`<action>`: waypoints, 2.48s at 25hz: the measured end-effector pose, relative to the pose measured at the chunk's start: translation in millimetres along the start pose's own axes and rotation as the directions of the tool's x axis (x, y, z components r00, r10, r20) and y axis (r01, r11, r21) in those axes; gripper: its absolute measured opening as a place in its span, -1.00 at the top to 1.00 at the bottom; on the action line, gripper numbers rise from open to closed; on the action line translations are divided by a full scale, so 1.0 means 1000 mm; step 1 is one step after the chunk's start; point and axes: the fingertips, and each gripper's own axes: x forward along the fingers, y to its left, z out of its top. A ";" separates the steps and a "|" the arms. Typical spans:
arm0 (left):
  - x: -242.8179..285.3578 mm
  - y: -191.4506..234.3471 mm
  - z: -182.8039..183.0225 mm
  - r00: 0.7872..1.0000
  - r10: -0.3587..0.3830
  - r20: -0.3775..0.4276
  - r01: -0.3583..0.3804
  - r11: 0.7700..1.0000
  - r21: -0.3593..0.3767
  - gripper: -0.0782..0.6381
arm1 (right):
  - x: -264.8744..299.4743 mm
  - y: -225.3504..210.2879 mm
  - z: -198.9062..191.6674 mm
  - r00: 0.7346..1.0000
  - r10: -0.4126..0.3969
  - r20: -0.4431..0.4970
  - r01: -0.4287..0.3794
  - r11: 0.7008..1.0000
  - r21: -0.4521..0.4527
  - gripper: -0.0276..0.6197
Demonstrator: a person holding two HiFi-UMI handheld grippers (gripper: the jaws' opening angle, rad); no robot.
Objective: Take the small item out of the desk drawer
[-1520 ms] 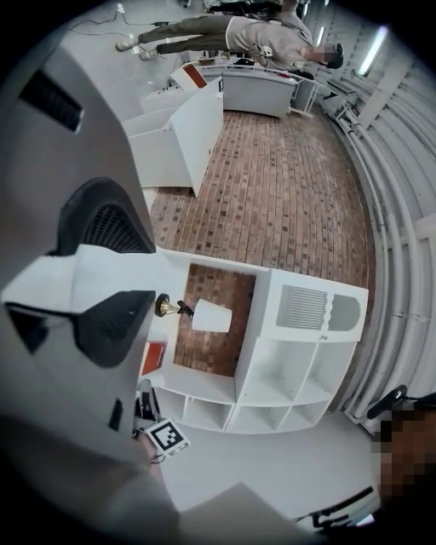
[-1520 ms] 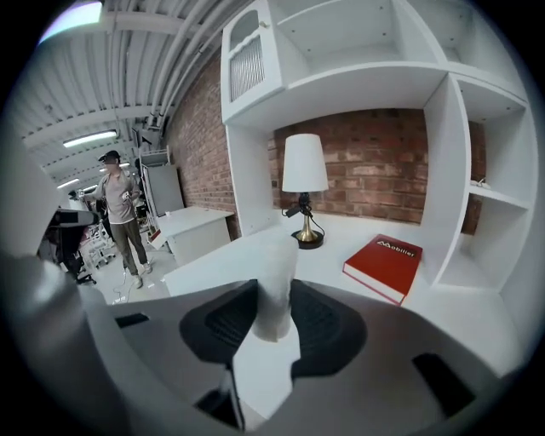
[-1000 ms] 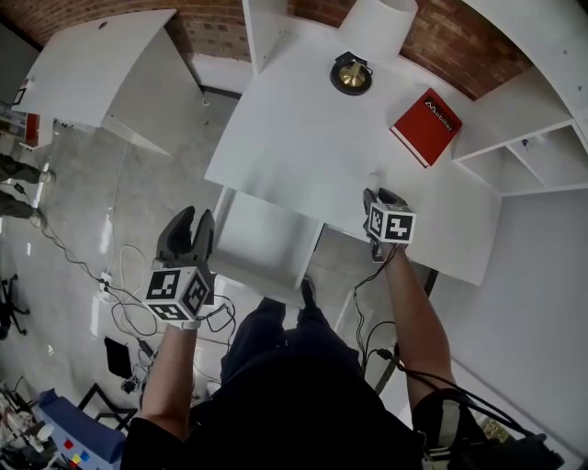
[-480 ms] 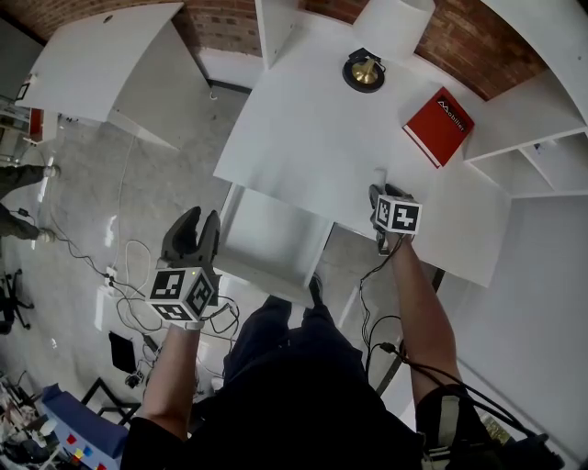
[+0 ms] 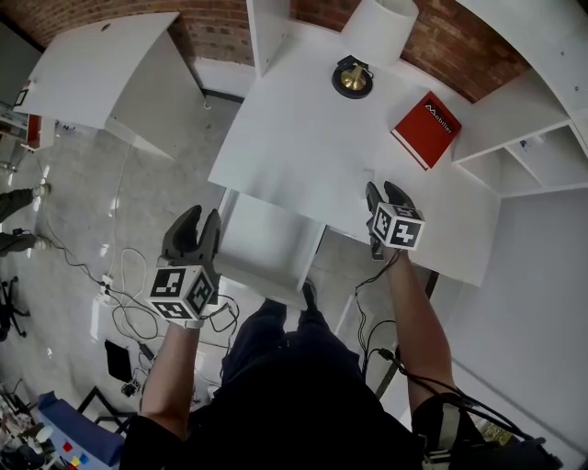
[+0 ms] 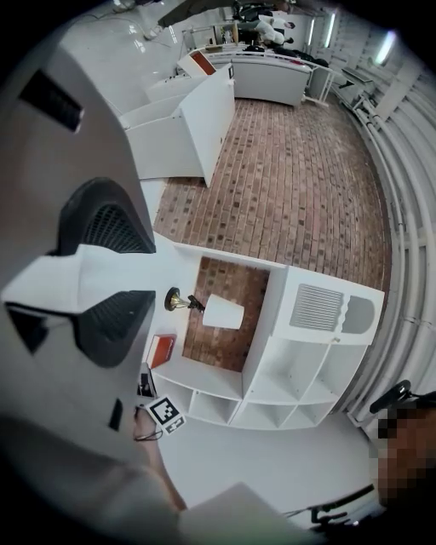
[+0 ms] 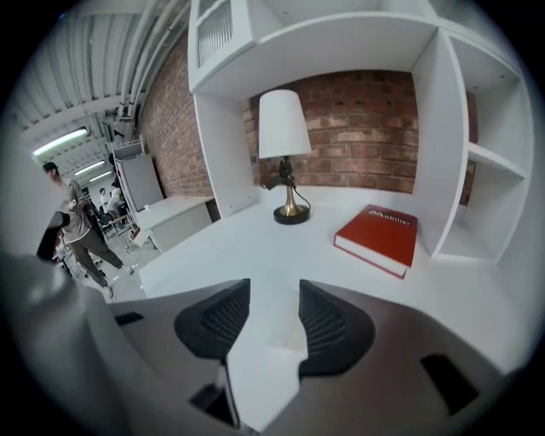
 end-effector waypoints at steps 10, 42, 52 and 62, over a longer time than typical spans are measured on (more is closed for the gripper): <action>-0.033 -0.009 0.046 0.990 0.069 0.120 -0.071 0.997 0.016 0.41 | -0.092 0.066 0.122 0.929 0.159 0.333 -0.124 0.984 -0.126 0.55; -0.190 -0.020 0.196 0.811 0.316 0.492 -0.401 0.913 0.077 0.41 | -0.299 0.196 0.268 0.559 0.524 0.643 -0.213 0.840 -0.499 0.75; -0.195 -0.027 0.187 0.814 0.319 0.485 -0.403 0.912 0.077 0.41 | -0.312 0.197 0.265 0.539 0.536 0.649 -0.204 0.831 -0.517 0.75; -0.198 -0.030 0.182 0.814 0.329 0.479 -0.407 0.911 0.067 0.41 | -0.315 0.196 0.261 0.538 0.548 0.641 -0.213 0.824 -0.525 0.75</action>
